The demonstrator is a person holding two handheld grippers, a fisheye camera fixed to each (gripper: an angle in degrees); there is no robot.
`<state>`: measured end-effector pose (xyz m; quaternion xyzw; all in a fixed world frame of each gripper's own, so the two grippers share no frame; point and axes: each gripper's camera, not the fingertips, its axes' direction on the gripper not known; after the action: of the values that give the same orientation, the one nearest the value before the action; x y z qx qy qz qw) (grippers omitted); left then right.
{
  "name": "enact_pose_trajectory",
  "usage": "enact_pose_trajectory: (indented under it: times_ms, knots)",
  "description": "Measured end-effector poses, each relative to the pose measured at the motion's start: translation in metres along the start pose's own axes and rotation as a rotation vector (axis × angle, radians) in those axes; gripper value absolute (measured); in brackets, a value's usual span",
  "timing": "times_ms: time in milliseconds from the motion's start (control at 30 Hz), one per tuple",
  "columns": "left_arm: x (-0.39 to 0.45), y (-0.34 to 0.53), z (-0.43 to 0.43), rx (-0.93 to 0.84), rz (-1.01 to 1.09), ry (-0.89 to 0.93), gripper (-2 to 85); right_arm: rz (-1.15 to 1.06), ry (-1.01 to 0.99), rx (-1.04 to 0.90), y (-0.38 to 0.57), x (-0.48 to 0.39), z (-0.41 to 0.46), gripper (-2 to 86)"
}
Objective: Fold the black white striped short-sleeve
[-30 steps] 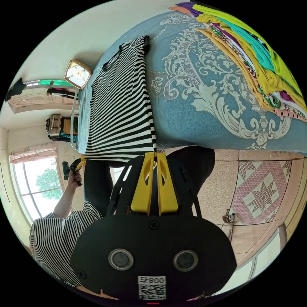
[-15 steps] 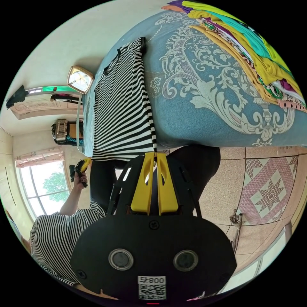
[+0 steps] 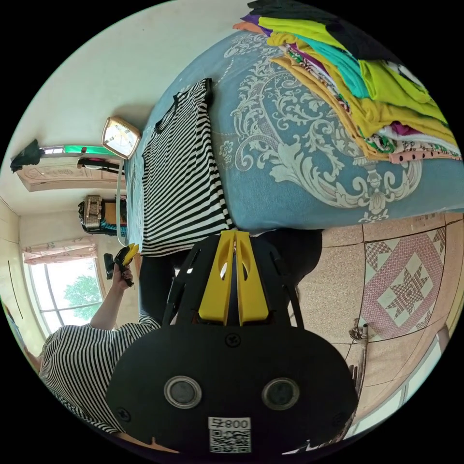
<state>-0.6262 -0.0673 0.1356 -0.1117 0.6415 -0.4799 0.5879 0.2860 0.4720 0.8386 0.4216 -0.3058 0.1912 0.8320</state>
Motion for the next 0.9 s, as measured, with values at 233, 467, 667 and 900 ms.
enact_pose_trajectory:
  times_ms: [233,467,667,900]
  knots:
    - [0.032,-0.108,0.062,-0.004,0.071,-0.017,8.0,-0.125,0.019,0.089,-0.103,-0.042,0.003,1.4]
    - [0.065,-0.256,0.135,0.049,0.096,-0.121,8.2,-0.183,0.126,0.094,-0.235,-0.084,0.043,4.5]
    - [0.066,-0.348,0.202,0.028,0.099,-0.273,6.7,-0.165,0.117,0.057,-0.318,-0.094,0.096,5.5]
    - [0.060,-0.389,0.232,0.074,0.108,-0.271,2.8,-0.186,0.193,0.063,-0.365,-0.111,0.124,2.8]
